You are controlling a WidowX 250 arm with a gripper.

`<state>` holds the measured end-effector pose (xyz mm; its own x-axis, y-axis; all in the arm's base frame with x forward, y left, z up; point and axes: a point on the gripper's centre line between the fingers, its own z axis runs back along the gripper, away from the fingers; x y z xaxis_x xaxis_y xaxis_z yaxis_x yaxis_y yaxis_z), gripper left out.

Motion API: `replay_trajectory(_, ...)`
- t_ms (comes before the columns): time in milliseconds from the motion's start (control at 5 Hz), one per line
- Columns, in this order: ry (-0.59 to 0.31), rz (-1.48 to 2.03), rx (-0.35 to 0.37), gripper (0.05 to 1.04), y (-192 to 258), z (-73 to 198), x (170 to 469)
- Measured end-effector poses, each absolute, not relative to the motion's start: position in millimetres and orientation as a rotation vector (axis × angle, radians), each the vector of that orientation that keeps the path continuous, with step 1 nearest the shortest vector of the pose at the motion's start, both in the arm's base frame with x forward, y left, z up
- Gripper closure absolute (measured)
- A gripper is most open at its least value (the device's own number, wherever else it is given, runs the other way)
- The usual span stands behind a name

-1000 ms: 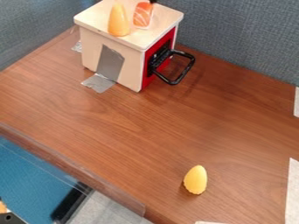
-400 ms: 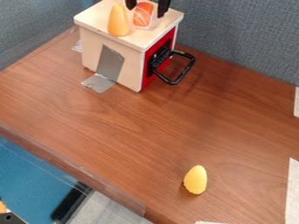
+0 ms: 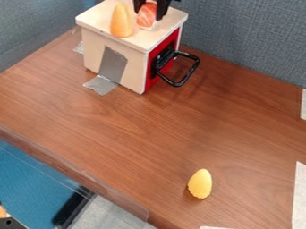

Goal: Put the two things in the table

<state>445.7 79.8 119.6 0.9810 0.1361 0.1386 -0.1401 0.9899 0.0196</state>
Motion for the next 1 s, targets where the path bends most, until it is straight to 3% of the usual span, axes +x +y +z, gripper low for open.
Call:
replay_trajectory(200, -0.127, 0.062, 0.024, 0.513, 51, 119, 444)
replay_trajectory(400, -0.174, -0.042, -0.026, 0.513, 0, 144, 427)
replay_trajectory(600, -0.159, -0.162, -0.057, 0.513, -47, 143, 394)
replay_trajectory(1000, -0.094, -0.297, -0.019, 0.513, -108, 92, 345)
